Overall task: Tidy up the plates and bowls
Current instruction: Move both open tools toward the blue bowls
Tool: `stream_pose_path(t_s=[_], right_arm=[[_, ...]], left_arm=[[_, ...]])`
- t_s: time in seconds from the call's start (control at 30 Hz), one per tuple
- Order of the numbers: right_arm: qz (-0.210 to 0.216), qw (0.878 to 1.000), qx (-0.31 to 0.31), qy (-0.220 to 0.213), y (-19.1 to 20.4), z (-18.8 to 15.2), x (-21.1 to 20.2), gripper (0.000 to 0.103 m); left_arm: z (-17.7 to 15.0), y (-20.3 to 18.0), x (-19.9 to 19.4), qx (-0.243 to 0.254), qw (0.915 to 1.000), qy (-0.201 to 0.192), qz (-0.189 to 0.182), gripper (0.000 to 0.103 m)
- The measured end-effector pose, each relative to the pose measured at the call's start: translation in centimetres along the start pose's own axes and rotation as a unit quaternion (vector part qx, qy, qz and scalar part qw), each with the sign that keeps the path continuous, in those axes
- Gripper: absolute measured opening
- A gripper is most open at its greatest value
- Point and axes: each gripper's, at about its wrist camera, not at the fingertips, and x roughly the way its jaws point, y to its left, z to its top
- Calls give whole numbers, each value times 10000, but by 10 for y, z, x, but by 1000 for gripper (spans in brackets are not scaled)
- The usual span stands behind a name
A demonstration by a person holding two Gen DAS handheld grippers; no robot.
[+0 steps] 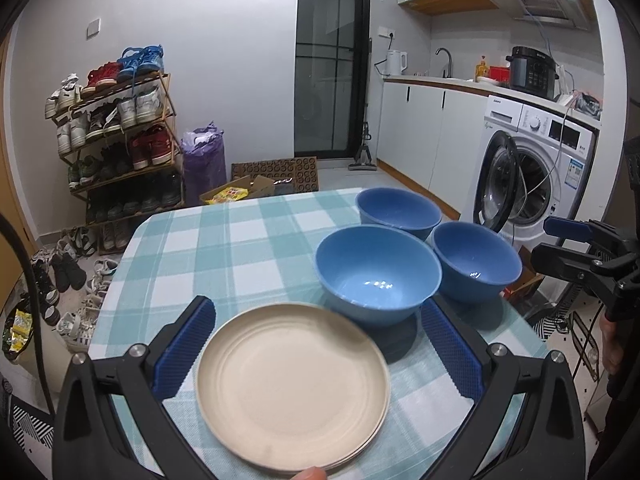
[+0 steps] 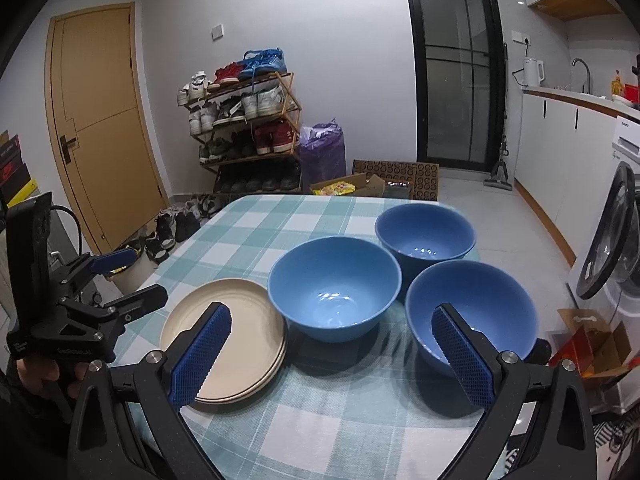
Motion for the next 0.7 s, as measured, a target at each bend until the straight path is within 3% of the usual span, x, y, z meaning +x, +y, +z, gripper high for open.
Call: stream_pose_path(t_s=[0.27, 0.7], right_arm=[[-170, 9998, 42, -110, -14, 16, -9, 102], [-442, 9987, 252, 19, -38, 35, 3, 102]], left_arm=[[20, -13, 16, 90, 9999, 14, -135, 103], [47, -3, 46, -118, 9991, 136, -389, 103]])
